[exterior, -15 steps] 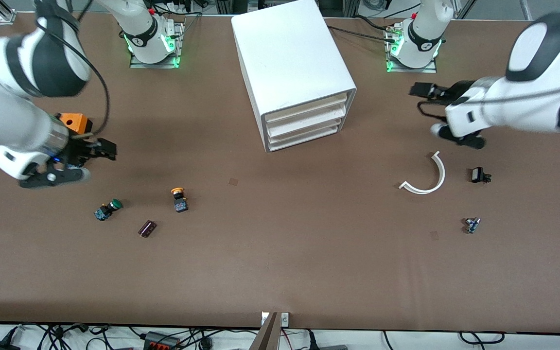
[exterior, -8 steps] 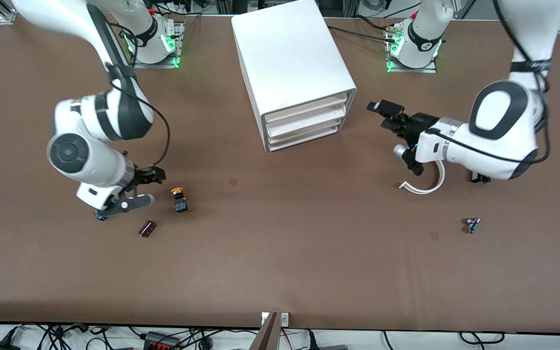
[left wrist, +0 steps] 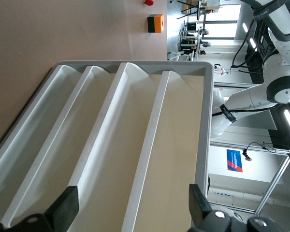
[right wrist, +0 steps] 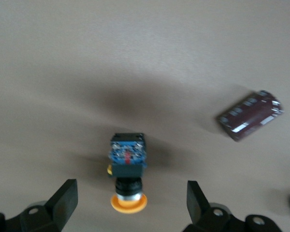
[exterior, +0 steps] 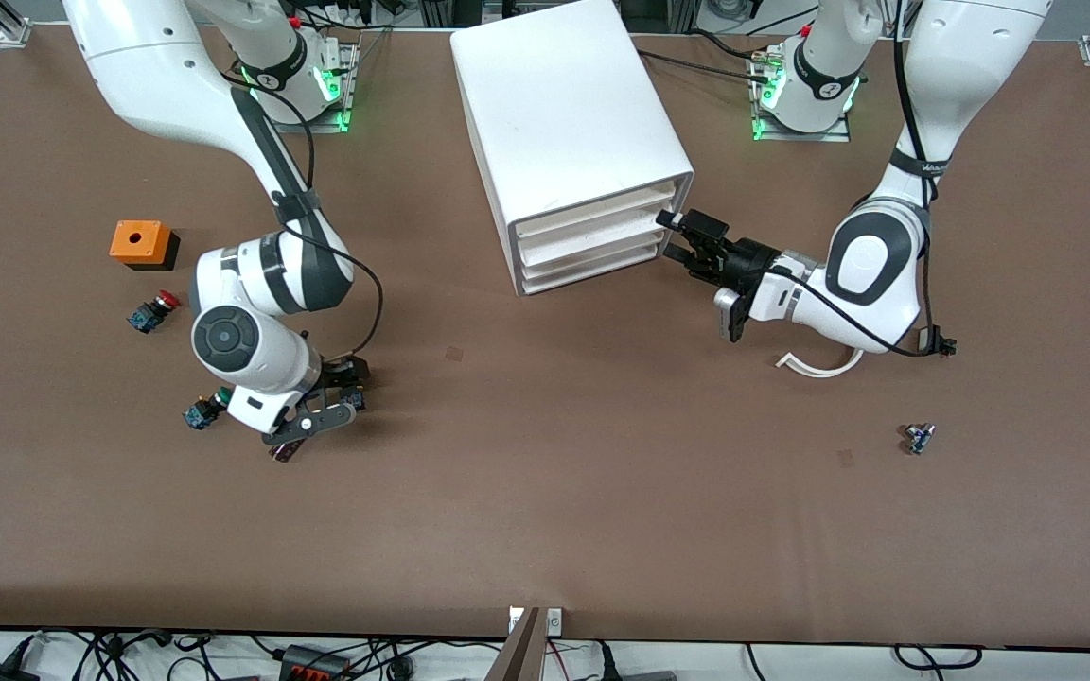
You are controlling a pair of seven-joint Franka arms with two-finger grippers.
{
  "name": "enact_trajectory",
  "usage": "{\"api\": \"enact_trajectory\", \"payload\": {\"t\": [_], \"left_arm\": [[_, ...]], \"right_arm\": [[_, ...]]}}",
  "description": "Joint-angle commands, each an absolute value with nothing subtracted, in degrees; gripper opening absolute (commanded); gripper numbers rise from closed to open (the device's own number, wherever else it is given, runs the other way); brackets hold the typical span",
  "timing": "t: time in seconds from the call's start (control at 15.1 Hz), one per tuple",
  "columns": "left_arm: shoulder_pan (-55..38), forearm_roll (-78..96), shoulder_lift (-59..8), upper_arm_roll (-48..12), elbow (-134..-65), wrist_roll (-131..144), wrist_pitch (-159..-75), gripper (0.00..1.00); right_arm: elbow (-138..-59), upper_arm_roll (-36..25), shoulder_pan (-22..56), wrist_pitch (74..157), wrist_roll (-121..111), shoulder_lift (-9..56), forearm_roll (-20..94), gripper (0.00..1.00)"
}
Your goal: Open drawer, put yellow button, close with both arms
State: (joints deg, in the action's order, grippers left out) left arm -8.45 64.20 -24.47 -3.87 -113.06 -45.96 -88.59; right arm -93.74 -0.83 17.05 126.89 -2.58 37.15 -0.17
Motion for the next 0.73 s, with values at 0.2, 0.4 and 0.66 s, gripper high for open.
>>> {"api": "enact_trajectory", "payload": {"t": [0.2, 0.4, 0.66], "left_arm": [[-11.51, 71.71, -22.67, -5.8, -119.35, -51.75, -93.59, 0.81], [-11.51, 72.86, -22.76, -7.29, -120.58, -53.7, -94.39, 0.54], [-11.51, 72.77, -22.59, -7.47, -121.2, -55.72, -93.69, 0.26]], "right_arm": [[-93.25, -0.26, 16.96, 127.97, -3.07, 37.97, 1.41, 1.0], [-93.25, -0.26, 16.96, 128.32, -2.9, 38.84, 1.41, 1.0], [-93.25, -0.26, 16.96, 128.67, -2.72, 40.6, 1.41, 1.0]]}}
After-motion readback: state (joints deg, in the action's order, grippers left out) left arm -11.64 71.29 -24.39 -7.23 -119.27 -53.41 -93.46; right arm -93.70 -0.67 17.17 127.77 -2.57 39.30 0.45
